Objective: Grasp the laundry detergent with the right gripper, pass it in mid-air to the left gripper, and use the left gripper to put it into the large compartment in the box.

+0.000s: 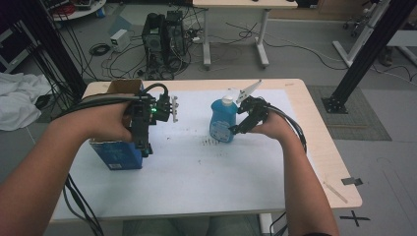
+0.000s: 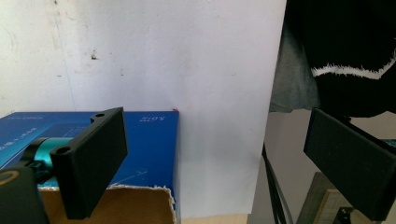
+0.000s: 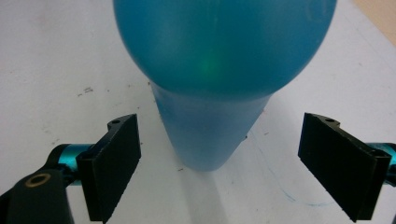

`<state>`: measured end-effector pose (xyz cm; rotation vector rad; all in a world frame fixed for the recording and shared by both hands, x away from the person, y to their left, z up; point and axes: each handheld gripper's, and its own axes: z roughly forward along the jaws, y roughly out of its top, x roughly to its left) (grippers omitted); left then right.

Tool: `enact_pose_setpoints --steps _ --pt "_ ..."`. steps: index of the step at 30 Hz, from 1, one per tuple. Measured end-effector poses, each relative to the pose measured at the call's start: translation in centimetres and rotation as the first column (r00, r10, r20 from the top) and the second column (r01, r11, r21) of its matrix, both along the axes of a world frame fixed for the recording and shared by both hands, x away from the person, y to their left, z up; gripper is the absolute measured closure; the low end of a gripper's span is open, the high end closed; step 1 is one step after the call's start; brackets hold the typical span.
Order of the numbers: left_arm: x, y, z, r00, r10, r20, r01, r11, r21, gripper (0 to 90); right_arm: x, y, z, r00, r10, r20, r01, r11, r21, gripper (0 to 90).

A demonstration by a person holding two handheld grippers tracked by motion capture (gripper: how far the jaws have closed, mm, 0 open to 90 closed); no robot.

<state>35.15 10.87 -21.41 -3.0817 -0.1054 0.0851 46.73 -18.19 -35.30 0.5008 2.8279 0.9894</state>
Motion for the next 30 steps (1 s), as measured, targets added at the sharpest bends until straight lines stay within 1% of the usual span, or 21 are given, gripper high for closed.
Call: enact_pose_setpoints --steps 4,5,6,7,8,9,10,12,13,14,16,18,19,20,22,25,26,27,28,30 --pt "-0.1 0.0 0.0 1.0000 0.003 -0.005 -0.003 1.0000 -0.001 6.4 0.0 0.1 -0.1 0.9999 -0.012 -0.008 0.013 1.000 0.017 12.2" --pt "-0.2 0.0 0.0 1.0000 0.004 -0.001 -0.004 1.0000 0.000 6.4 0.1 0.1 -0.1 1.0000 -0.003 -0.002 0.003 1.000 0.027 12.2" --pt "-0.2 0.1 0.0 1.0000 0.003 0.000 -0.003 1.0000 0.000 6.4 0.1 0.3 -0.3 1.0000 -0.006 0.003 0.006 0.999 0.038 12.3" --pt "-0.2 0.1 0.0 1.0000 0.003 0.000 -0.003 1.0000 0.000 6.4 0.1 0.3 -0.3 1.0000 -0.006 0.003 0.006 0.999 0.038 12.3" --pt "-0.1 0.2 0.0 0.9999 0.001 0.011 -0.001 1.0000 -0.001 6.3 0.0 0.4 -0.3 0.9997 -0.023 -0.013 0.024 0.999 0.040 12.3" --pt "-0.1 0.2 0.0 0.9999 0.000 0.011 0.000 1.0000 0.001 6.3 0.0 0.4 -0.3 0.9997 -0.023 -0.013 0.024 0.999 0.040 12.3" --pt "-0.1 0.3 0.0 1.0000 0.004 0.007 -0.004 1.0000 0.000 6.4 0.1 0.5 -0.5 0.9999 -0.010 0.000 0.010 0.998 0.056 12.3" --pt "-0.1 0.4 0.0 0.9999 0.002 0.010 -0.002 1.0000 0.001 6.3 0.2 0.6 -0.5 1.0000 -0.005 0.008 0.004 0.998 0.057 12.2" --pt "-0.1 0.4 0.1 0.9999 0.004 0.016 -0.004 1.0000 0.000 6.4 0.2 0.6 -0.6 0.9999 -0.011 0.011 0.010 0.998 0.060 12.3" --pt "-0.1 0.4 0.1 0.9999 0.004 0.009 -0.004 1.0000 -0.002 6.4 0.1 0.7 -0.6 0.9998 -0.018 0.008 0.017 0.998 0.067 12.3" --pt "-0.2 0.5 0.0 0.9999 0.004 0.011 -0.004 1.0000 -0.001 6.4 0.2 0.8 -0.8 0.9995 -0.013 0.030 0.010 0.996 0.083 12.3" --pt "-0.2 0.5 0.0 0.9999 0.004 0.010 -0.004 1.0000 0.001 6.4 0.1 0.9 -0.9 0.9995 -0.019 0.023 0.017 0.996 0.088 12.2" --pt "-0.2 0.5 0.0 0.9999 0.004 0.015 -0.005 1.0000 0.002 6.3 0.1 0.9 -1.0 0.9994 -0.022 0.027 0.019 0.996 0.091 12.3" --pt "-0.2 0.5 0.0 0.9999 0.006 0.015 -0.006 1.0000 0.002 6.4 0.2 1.0 -1.1 0.9991 -0.015 0.040 0.011 0.995 0.098 12.3" --pt "-0.2 0.4 0.0 0.9999 0.003 0.012 -0.003 1.0000 0.000 6.4 0.2 1.2 -1.3 0.9989 -0.016 0.044 0.011 0.992 0.123 12.3" --pt "-0.4 0.4 0.0 1.0000 0.003 0.008 -0.003 1.0000 0.000 6.3 0.2 1.5 -1.5 0.9989 -0.024 0.040 0.019 0.992 0.125 12.2" --pt "-0.4 0.4 0.0 0.9999 0.001 0.014 -0.001 1.0000 -0.002 6.3 0.3 1.6 -1.6 0.9989 -0.018 0.044 0.012 0.991 0.132 12.3" --pt "-0.4 0.5 0.0 0.9988 -0.008 0.047 0.008 0.9999 -0.011 6.4 0.2 1.6 -1.7 0.9987 -0.023 0.045 0.016 0.990 0.138 12.2" --pt "-0.4 0.5 0.0 0.9998 0.000 0.017 0.000 1.0000 0.000 6.4 0.2 1.6 -1.7 0.9988 -0.024 0.043 0.017 0.989 0.147 12.3" --pt "-0.4 0.6 0.0 0.9999 0.000 0.016 0.000 1.0000 0.001 6.4 0.2 1.6 -2.1 0.9983 -0.033 0.047 0.025 0.987 0.160 12.3"
